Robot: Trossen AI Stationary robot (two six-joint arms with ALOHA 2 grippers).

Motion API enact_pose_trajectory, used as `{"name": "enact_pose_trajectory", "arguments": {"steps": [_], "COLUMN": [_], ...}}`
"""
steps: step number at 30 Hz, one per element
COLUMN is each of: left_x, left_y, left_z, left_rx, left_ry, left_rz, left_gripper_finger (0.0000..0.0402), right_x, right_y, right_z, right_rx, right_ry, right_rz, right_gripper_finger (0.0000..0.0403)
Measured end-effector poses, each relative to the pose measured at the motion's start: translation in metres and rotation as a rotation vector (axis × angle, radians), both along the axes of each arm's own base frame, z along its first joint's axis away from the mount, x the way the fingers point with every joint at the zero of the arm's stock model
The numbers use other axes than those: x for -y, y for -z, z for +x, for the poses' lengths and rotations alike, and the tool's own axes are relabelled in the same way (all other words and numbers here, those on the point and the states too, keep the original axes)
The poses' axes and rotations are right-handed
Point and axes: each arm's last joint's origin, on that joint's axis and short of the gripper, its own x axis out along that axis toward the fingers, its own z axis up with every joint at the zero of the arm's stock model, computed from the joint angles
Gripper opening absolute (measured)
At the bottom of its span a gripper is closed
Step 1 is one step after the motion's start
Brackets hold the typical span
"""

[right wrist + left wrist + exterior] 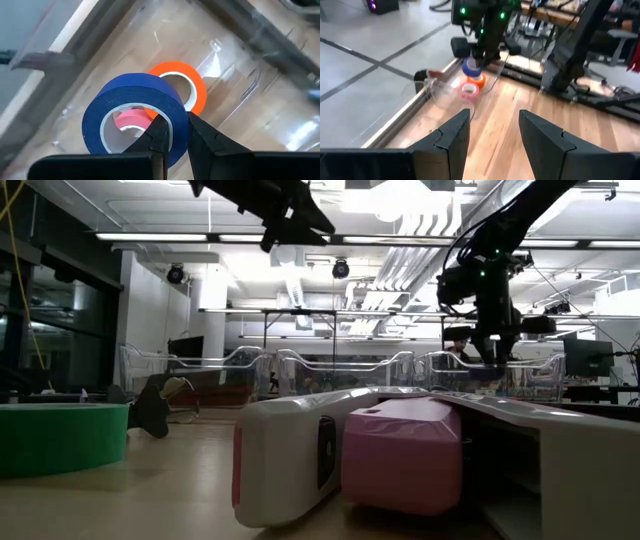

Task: Pick and place Stapler, Stapler remover, tape
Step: Put the violet tape into the right transparent bin

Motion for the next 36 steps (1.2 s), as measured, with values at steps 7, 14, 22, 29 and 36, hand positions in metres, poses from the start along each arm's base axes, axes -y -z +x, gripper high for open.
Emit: {"name": "enact_pose_trajectory", "arguments": {"steps": [7,14,22,29,36], "left_x": [0.001,0.002,0.002,0.002,0.002], "left_y": [0.001,-0.001,0.001,0.003,0.005], "left_z": [-0.005,-0.013,-0.015,-0.015,-0.016], "left_rx": [-0.072,-0.127,-0.167,-0.185,-0.215], "left_ry": [0.019,-0.015,-0.022,-0.019,-0.015], "left_rz": [0.072,0.128,0.145,0.144,0.142], "left_gripper_finger": [0.0168,0.0168,0.0168,0.0168,0.0168], "right_x": [-0.001,-0.002,-0.011,-0.016,-0.022], "right_y": [0.000,0.000,0.000,0.000,0.012], "right_z": [-0.001,0.000,0.019,0.024,0.026], "right_rx": [0.024,0.023,0.090,0.092,0.131], "right_ry": [0.196,0.277,0.389,0.500,0.639], "right_rz": [-0.010,-0.037,-0.068,-0.110,-0.131], "right_gripper_finger": [0.0040,0.0040,0.0036,0.0040,0.0037]}}
